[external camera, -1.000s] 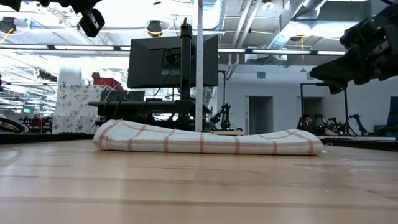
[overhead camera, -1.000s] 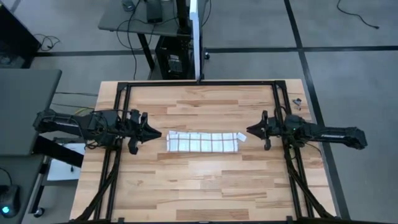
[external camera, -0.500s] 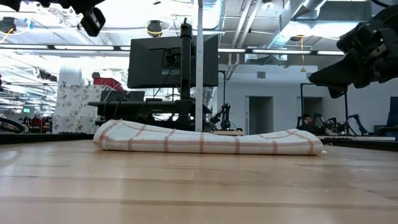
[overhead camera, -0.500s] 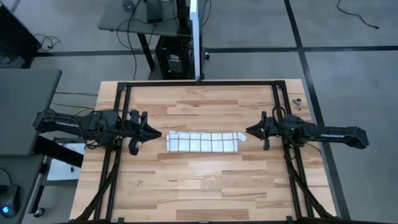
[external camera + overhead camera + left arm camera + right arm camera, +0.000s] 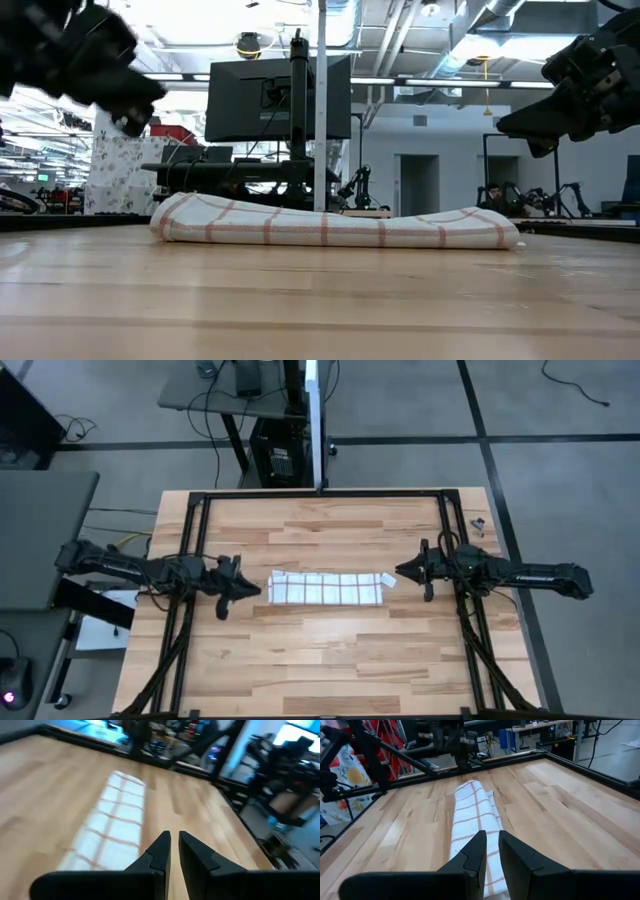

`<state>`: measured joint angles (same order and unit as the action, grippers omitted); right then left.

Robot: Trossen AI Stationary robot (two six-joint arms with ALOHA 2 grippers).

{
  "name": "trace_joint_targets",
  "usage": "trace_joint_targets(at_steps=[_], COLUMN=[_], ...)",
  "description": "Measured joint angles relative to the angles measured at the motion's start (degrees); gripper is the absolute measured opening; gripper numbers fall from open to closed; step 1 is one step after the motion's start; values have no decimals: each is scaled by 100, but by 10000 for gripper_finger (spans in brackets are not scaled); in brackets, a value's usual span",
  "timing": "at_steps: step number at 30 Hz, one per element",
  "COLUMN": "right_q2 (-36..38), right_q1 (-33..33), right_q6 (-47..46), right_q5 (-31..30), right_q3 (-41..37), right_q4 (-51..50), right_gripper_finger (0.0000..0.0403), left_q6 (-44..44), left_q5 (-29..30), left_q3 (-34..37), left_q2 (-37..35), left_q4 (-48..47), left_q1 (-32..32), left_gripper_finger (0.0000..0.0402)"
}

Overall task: Roll towel
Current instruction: Return to Home Position

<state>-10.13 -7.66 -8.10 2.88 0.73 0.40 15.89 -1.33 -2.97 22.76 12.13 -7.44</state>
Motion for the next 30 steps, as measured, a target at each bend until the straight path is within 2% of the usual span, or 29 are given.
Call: trace_joint_targets(at_steps=[3,6,8,14,30], right_q2=[0,0,2,7,2], right_q1=[2,2,0,7,8], right_q6=[1,0,2,2,6], right_q5=[-1,-1,-1,-1,-5], right_q3=[0,0,-2,-3,-2], right_q4=[2,5,19,26,35], right_gripper_finger=[45,45,45,45,45], left_q6=[-188,-827,-1222,-1373,-1354], left_q5=[-253,-427,-344,122,134], left_q3=[218,185,214,235,250], left_q2=[-518,-1013,-1337,-2272,-2238], left_q4=[-95,-622,-757,-1145,-1152], left_q1=[0,4,70,308,374], left_gripper_finger=[22,22,22,22,22])
